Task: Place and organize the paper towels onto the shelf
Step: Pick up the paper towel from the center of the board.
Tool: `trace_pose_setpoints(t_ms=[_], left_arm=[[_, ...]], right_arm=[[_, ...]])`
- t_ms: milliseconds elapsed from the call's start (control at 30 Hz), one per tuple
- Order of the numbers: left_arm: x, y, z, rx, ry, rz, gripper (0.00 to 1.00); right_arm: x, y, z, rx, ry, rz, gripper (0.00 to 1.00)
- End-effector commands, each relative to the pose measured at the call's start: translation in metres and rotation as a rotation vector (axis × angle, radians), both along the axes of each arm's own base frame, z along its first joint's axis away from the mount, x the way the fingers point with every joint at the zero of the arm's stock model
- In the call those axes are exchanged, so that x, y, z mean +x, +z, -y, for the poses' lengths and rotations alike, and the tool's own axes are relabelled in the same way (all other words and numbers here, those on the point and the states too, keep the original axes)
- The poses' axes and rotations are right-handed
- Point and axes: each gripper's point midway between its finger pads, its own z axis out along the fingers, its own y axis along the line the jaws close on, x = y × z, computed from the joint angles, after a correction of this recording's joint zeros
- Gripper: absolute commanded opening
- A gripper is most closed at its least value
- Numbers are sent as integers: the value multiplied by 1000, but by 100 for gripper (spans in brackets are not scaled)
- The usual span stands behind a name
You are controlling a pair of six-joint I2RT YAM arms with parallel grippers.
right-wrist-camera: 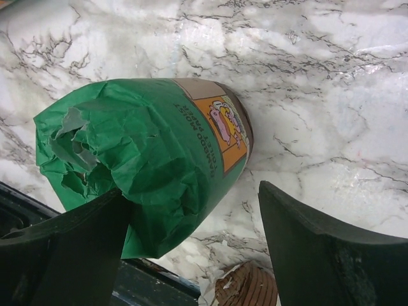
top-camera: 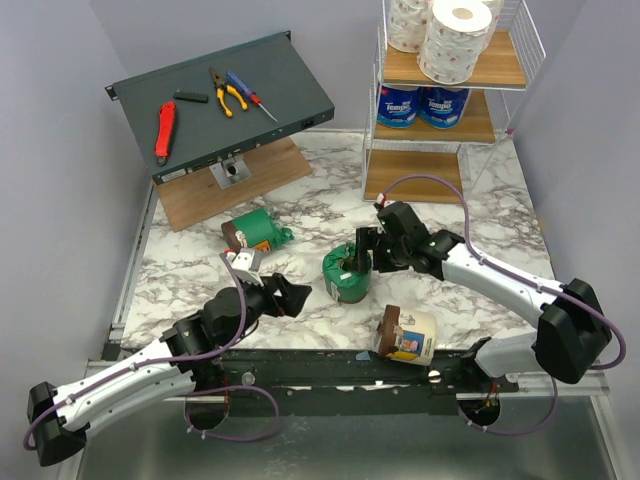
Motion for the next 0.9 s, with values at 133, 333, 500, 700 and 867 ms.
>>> trace_pose_setpoints(t_ms=[133, 333, 500, 700, 867], left_arm=[[8, 4, 1, 2, 25, 22, 89], [7, 0, 4, 4, 19, 3, 89], [8, -2, 5, 6, 19, -4, 89], [9, -2, 8, 8, 18, -2, 89], [11, -7, 6, 28, 34, -20, 89]], right_arm=[[24, 6, -7, -12, -41, 52, 77], [26, 0, -9, -22, -38, 43, 65], [25, 2, -7, -25, -40, 45, 55], [30, 13, 5, -35, -111, 92, 44], [36, 32, 17, -32, -185, 159, 37]])
